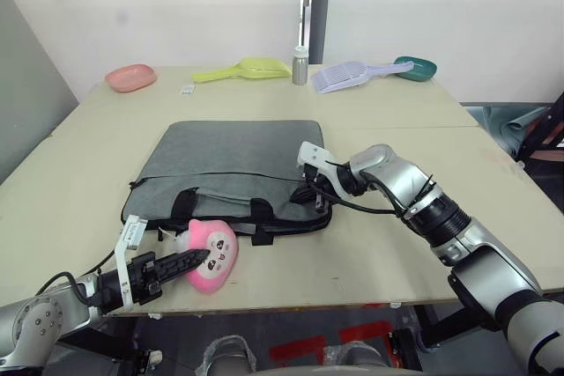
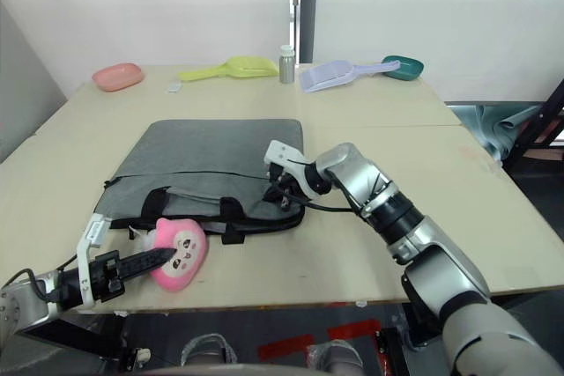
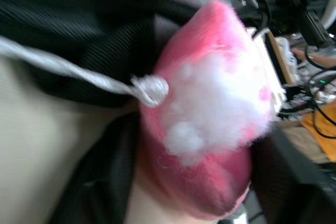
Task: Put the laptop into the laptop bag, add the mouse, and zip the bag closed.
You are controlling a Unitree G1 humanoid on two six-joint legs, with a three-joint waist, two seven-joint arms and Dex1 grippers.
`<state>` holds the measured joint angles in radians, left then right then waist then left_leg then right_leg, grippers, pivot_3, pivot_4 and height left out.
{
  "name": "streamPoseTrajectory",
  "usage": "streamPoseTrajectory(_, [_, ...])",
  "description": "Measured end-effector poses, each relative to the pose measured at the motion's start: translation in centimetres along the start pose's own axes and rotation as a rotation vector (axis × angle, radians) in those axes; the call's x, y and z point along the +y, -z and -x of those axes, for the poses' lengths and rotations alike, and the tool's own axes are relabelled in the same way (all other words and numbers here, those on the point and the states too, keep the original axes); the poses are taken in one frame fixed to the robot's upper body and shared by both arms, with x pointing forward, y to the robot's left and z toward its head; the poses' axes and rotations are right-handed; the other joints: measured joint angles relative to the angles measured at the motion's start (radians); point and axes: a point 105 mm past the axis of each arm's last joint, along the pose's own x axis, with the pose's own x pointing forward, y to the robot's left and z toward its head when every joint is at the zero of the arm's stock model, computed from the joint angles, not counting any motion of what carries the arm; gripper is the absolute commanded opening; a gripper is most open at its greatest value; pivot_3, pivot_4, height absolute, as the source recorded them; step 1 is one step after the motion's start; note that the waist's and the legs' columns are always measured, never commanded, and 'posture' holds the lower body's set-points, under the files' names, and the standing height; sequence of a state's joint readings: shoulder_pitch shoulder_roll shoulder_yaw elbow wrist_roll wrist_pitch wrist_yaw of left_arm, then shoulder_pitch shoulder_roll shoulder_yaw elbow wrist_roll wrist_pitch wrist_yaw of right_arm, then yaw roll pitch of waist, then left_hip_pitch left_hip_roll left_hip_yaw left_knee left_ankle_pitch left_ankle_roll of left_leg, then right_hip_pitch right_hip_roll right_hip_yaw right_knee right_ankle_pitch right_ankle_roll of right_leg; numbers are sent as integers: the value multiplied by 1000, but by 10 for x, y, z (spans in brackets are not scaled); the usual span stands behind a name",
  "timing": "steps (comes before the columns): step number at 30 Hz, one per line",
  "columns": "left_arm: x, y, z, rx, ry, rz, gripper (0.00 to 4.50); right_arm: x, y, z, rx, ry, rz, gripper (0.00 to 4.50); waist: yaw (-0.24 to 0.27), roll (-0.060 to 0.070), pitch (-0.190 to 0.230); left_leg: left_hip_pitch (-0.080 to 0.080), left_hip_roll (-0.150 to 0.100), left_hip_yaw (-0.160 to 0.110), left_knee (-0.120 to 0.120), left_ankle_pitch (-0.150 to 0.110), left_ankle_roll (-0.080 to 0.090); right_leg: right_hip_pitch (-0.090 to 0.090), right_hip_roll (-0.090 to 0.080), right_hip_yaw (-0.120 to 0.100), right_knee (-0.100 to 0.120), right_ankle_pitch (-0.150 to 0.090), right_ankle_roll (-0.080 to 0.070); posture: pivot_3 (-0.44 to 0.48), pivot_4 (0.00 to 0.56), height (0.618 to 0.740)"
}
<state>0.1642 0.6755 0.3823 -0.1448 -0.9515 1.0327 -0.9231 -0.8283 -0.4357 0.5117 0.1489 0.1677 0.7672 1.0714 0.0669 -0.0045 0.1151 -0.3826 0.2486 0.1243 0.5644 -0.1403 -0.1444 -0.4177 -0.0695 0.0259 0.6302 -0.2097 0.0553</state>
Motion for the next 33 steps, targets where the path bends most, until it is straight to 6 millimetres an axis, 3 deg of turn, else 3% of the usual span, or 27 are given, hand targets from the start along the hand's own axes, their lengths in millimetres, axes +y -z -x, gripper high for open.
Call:
streamPoseTrajectory(4, [-8,0,-3,12,14,-23,59,0,1,1,0,3,-3,0,1,0,0,0,0,0,0,0,0,0,0,0,-1,0,0,0,150,740])
streamPoseTrajectory(23, [-26,-6,-53,37,28,-132,59,-6,6,11,20,32,-24,0,16,0,0,0,0,0,0,0,0,0,0,0,0,0,0,0,150,740])
streamPoseTrajectory(33, [-56,16,-81,236,209,-246,59,-9,8,15,35,50,-29,0,16,0,0,-1,0,0,0,0,0,0,0,0,-1,0,0,0,150,740])
